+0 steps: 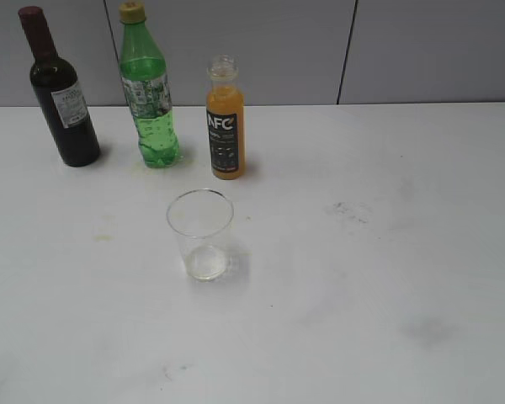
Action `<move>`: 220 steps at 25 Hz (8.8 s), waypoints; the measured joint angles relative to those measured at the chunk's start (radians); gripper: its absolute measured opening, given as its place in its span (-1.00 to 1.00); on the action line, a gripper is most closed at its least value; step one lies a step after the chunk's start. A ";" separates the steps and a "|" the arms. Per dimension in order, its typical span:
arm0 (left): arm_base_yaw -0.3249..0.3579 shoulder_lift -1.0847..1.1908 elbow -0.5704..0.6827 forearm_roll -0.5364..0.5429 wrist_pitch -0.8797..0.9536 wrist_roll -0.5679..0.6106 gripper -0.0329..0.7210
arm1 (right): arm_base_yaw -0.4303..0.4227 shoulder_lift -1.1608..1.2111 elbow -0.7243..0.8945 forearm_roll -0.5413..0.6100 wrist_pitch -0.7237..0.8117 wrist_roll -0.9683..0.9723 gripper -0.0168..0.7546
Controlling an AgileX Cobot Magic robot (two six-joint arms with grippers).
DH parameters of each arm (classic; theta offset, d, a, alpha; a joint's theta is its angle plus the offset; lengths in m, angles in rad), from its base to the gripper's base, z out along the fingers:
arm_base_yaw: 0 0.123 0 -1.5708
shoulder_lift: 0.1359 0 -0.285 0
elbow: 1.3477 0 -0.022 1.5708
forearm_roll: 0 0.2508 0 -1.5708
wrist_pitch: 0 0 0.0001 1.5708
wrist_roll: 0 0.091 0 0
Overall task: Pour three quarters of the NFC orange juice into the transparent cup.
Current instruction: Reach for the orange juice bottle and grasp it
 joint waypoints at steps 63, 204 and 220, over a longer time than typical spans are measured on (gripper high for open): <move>0.000 0.000 0.000 0.000 0.000 0.000 0.64 | 0.000 -0.150 0.000 -0.019 0.004 0.033 0.58; -0.433 2.298 -1.035 -1.645 -0.598 2.020 0.92 | 0.000 -0.150 0.000 -0.019 0.004 0.066 0.58; -0.434 2.336 -1.056 -1.649 -0.595 2.019 0.35 | 0.000 -0.150 0.000 -0.019 0.004 0.066 0.58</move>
